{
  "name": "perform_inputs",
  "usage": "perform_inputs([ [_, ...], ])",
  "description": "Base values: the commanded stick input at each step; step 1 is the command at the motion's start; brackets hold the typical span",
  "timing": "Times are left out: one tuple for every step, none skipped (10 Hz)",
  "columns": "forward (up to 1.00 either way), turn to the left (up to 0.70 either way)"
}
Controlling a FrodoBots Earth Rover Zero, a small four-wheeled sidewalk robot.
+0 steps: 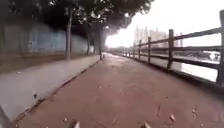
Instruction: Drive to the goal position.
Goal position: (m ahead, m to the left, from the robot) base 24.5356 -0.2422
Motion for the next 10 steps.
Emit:
perform_inputs([
  [0.70,0.00],
  [0.70,0.00],
  [0.70,0.00],
  [0.70,0.00],
  [0.70,0.00],
  [0.70,0.00],
  [0.70,0.00],
  [0.70,0.00],
  [0.70,0.00],
  [0.70,0.00],
])
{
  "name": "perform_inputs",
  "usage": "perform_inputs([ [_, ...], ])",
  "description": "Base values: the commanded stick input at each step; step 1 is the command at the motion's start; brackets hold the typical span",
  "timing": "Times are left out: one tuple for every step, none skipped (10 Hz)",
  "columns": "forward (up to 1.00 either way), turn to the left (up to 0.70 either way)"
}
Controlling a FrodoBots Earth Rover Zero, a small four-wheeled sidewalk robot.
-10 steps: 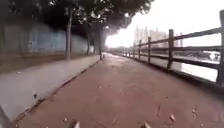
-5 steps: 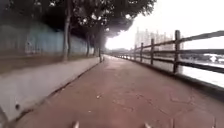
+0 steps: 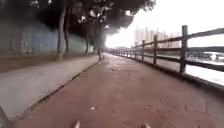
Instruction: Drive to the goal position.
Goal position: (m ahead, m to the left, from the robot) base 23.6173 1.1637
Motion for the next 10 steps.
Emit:
perform_inputs([
  [0.70,0.00],
  [0.70,0.00],
  [0.70,0.00],
  [0.70,0.00],
  [0.70,0.00],
  [0.70,0.00],
  [0.70,0.00],
  [0.70,0.00],
  [0.70,0.00],
  [0.70,0.00],
])
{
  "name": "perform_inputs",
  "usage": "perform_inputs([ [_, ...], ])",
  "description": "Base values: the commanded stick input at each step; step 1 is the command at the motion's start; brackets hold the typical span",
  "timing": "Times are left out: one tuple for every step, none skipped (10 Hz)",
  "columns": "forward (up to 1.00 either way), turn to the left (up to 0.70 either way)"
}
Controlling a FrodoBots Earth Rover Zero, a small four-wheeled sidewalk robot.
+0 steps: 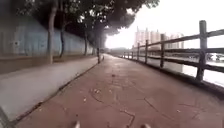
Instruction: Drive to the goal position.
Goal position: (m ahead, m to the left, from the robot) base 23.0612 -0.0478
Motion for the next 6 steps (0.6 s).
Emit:
perform_inputs([
  [0.70,0.00],
  [0.70,0.00],
  [0.70,0.00],
  [0.70,0.00],
  [0.70,0.00],
  [0.70,0.00],
])
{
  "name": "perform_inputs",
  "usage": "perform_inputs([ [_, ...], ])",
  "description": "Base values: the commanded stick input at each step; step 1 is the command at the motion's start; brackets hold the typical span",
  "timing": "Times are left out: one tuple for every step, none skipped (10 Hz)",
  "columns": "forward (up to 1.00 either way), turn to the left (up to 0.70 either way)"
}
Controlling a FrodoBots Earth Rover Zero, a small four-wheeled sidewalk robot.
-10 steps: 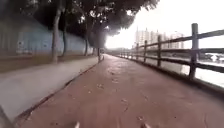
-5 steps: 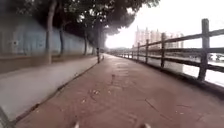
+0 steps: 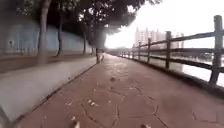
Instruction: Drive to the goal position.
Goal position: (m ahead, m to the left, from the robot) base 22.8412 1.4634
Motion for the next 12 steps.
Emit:
perform_inputs([
  [0.70,0.00],
  [0.70,0.00],
  [0.70,0.00],
  [0.70,0.00],
  [0.70,0.00],
  [0.70,0.00],
  [0.70,0.00],
  [0.70,0.00],
  [0.70,0.00],
  [0.70,0.00],
  [0.70,0.00],
  [0.70,0.00],
])
